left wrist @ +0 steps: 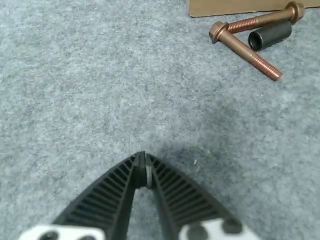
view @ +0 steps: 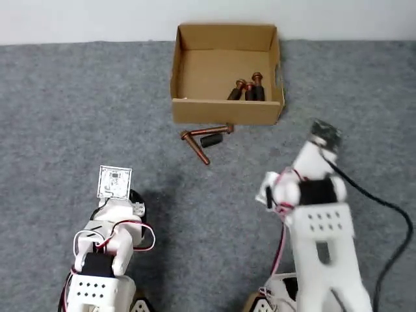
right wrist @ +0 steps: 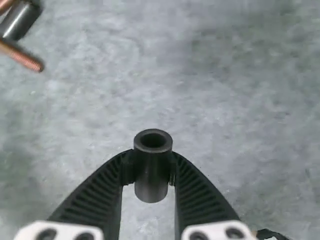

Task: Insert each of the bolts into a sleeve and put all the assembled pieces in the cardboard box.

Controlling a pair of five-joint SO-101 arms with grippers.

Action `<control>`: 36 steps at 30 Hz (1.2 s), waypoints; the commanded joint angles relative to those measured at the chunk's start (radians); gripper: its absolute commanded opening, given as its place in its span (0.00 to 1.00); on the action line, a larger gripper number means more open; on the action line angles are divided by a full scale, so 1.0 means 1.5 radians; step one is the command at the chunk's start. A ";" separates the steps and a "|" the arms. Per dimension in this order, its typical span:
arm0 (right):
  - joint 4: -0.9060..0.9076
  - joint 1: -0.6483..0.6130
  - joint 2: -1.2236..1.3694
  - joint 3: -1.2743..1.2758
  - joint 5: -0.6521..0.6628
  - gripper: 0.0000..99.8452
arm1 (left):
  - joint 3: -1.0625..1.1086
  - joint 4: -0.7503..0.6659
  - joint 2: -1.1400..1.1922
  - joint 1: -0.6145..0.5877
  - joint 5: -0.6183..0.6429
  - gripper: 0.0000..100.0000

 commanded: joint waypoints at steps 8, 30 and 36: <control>-0.003 0.083 -0.289 0.107 0.089 0.01 | -0.004 -0.015 0.002 0.015 -0.002 0.00; 0.033 0.116 -0.646 0.268 0.091 0.01 | -0.425 0.151 0.134 0.025 0.058 0.00; 0.033 0.116 -0.647 0.269 0.091 0.01 | -0.667 0.242 0.443 0.063 0.166 0.00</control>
